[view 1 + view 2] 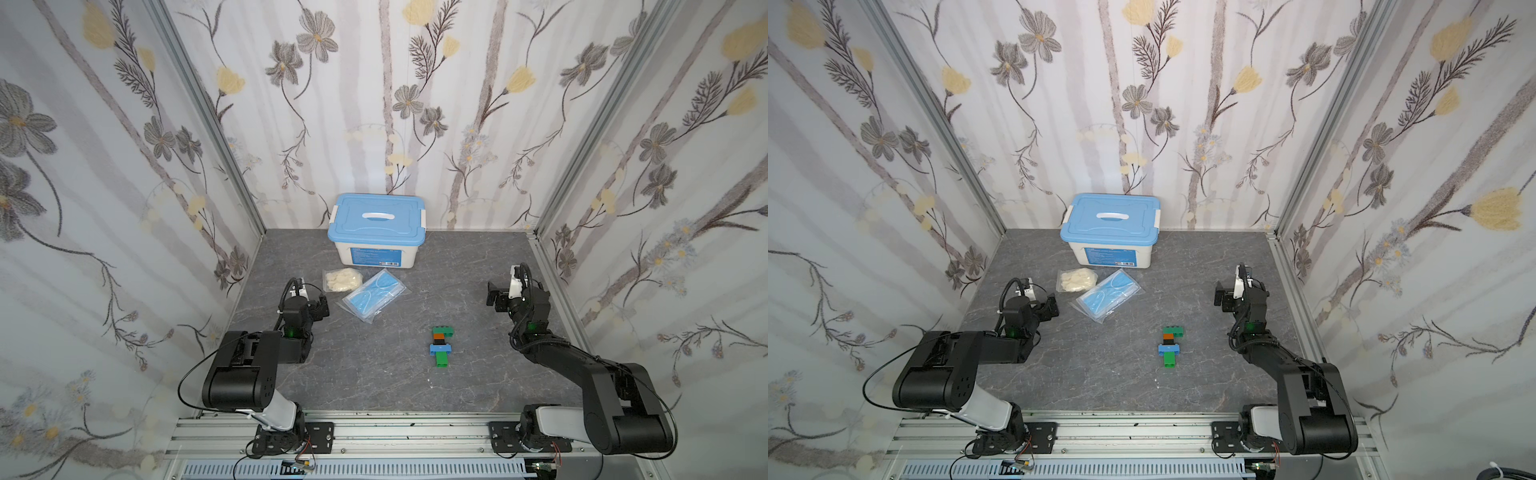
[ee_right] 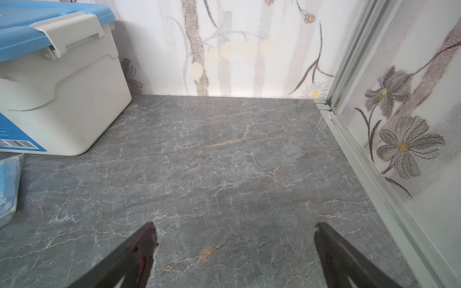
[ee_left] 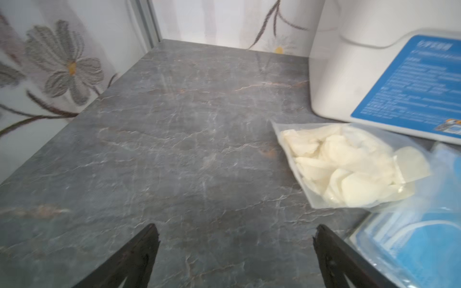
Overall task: Assemble the letter f with lego
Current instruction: Reset both arms
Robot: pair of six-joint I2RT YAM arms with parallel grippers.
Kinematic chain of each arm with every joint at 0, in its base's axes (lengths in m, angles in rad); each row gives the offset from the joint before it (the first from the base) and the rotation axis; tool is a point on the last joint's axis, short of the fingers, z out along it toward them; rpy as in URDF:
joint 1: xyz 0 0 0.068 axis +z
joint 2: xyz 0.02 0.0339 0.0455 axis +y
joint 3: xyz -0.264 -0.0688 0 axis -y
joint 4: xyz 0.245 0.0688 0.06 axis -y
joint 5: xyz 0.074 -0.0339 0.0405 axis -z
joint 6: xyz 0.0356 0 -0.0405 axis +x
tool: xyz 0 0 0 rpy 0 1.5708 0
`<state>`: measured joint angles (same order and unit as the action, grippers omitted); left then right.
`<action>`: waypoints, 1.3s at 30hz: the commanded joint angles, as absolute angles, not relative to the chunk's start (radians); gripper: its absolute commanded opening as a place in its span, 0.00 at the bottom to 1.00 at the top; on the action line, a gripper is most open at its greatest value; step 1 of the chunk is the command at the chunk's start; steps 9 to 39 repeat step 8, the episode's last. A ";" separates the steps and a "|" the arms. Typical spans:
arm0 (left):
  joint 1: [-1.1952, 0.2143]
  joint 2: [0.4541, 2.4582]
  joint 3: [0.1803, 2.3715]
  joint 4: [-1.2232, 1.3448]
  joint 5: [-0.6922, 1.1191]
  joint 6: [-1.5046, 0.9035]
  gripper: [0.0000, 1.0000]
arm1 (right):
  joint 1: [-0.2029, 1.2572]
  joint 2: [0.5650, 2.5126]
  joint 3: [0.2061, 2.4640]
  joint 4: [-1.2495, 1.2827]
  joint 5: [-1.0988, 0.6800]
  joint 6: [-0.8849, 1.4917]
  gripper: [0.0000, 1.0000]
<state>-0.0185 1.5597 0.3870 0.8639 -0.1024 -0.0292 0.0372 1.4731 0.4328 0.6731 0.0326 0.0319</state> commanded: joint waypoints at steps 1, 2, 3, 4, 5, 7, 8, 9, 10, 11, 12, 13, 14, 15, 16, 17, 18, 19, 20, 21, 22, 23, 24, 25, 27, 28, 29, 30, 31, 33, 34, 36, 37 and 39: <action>0.000 1.565 0.400 0.879 -0.030 -0.015 1.00 | 0.037 1.479 0.447 0.686 0.017 0.006 0.99; 0.000 1.557 0.405 0.859 -0.028 -0.017 1.00 | 0.035 1.482 0.450 0.683 0.015 0.006 0.99; 0.000 1.562 0.402 0.873 -0.028 -0.016 1.00 | 0.034 1.489 0.459 0.673 0.011 0.008 1.00; 0.000 1.558 0.404 0.870 -0.028 -0.016 1.00 | 0.029 1.492 0.463 0.668 0.003 0.011 0.99; 0.000 1.560 0.402 0.874 -0.028 -0.016 1.00 | 0.029 1.490 0.459 0.672 0.000 0.011 0.99; 0.000 1.559 0.403 0.868 -0.028 -0.015 1.00 | 0.028 1.479 0.441 0.697 0.003 0.011 1.00; 0.000 1.562 0.402 0.872 -0.029 -0.015 1.00 | 0.028 1.477 0.439 0.696 0.003 0.011 0.99; 0.000 1.562 0.402 0.872 -0.029 -0.015 1.00 | 0.028 1.477 0.439 0.696 0.003 0.011 0.99; 0.000 1.562 0.402 0.872 -0.029 -0.015 1.00 | 0.028 1.477 0.439 0.696 0.003 0.011 0.99; 0.000 1.562 0.402 0.872 -0.029 -0.015 1.00 | 0.028 1.477 0.439 0.696 0.003 0.011 0.99; 0.000 1.562 0.402 0.872 -0.029 -0.015 1.00 | 0.028 1.477 0.439 0.696 0.003 0.011 0.99; 0.000 1.562 0.402 0.872 -0.029 -0.015 1.00 | 0.028 1.477 0.439 0.696 0.003 0.011 0.99; 0.000 1.562 0.402 0.872 -0.029 -0.015 1.00 | 0.028 1.477 0.439 0.696 0.003 0.011 0.99; 0.000 1.562 0.402 0.872 -0.029 -0.015 1.00 | 0.028 1.477 0.439 0.696 0.003 0.011 0.99; 0.000 1.562 0.402 0.872 -0.029 -0.015 1.00 | 0.028 1.477 0.439 0.696 0.003 0.011 0.99; 0.000 1.562 0.402 0.872 -0.029 -0.015 1.00 | 0.028 1.477 0.439 0.696 0.003 0.011 0.99; 0.000 1.562 0.402 0.872 -0.029 -0.015 1.00 | 0.028 1.477 0.439 0.696 0.003 0.011 0.99; 0.000 1.562 0.402 0.872 -0.029 -0.015 1.00 | 0.028 1.477 0.439 0.696 0.003 0.011 0.99; 0.000 1.562 0.402 0.872 -0.029 -0.015 1.00 | 0.028 1.477 0.439 0.696 0.003 0.011 0.99; 0.000 1.562 0.402 0.872 -0.029 -0.015 1.00 | 0.028 1.477 0.439 0.696 0.003 0.011 0.99; 0.000 1.562 0.402 0.872 -0.029 -0.015 1.00 | 0.028 1.477 0.439 0.696 0.003 0.011 0.99; 0.000 1.562 0.402 0.872 -0.029 -0.015 1.00 | 0.028 1.477 0.439 0.696 0.003 0.011 0.99; 0.000 1.562 0.402 0.872 -0.029 -0.015 1.00 | 0.028 1.477 0.439 0.696 0.003 0.011 0.99; 0.000 1.562 0.402 0.872 -0.029 -0.015 1.00 | 0.028 1.477 0.439 0.696 0.003 0.011 0.99; 0.000 1.562 0.402 0.872 -0.029 -0.015 1.00 | 0.028 1.477 0.439 0.696 0.003 0.011 0.99; 0.000 1.562 0.402 0.872 -0.029 -0.015 1.00 | 0.028 1.477 0.439 0.696 0.003 0.011 0.99; 0.000 1.562 0.402 0.872 -0.029 -0.015 1.00 | 0.028 1.477 0.439 0.696 0.003 0.011 0.99; 0.000 1.562 0.402 0.872 -0.029 -0.015 1.00 | 0.028 1.477 0.439 0.696 0.003 0.011 0.99; 0.000 1.562 0.402 0.872 -0.029 -0.015 1.00 | 0.028 1.477 0.439 0.696 0.003 0.011 0.99; 0.000 1.562 0.402 0.872 -0.029 -0.015 1.00 | 0.028 1.477 0.439 0.696 0.003 0.011 0.99; 0.000 1.562 0.402 0.872 -0.029 -0.015 1.00 | 0.028 1.477 0.439 0.696 0.003 0.011 0.99; 0.000 1.562 0.402 0.872 -0.029 -0.015 1.00 | 0.028 1.477 0.439 0.696 0.003 0.011 0.99; 0.000 1.562 0.402 0.872 -0.029 -0.015 1.00 | 0.028 1.477 0.439 0.696 0.003 0.011 0.99; 0.000 1.562 0.402 0.872 -0.029 -0.015 1.00 | 0.028 1.477 0.439 0.696 0.003 0.011 0.99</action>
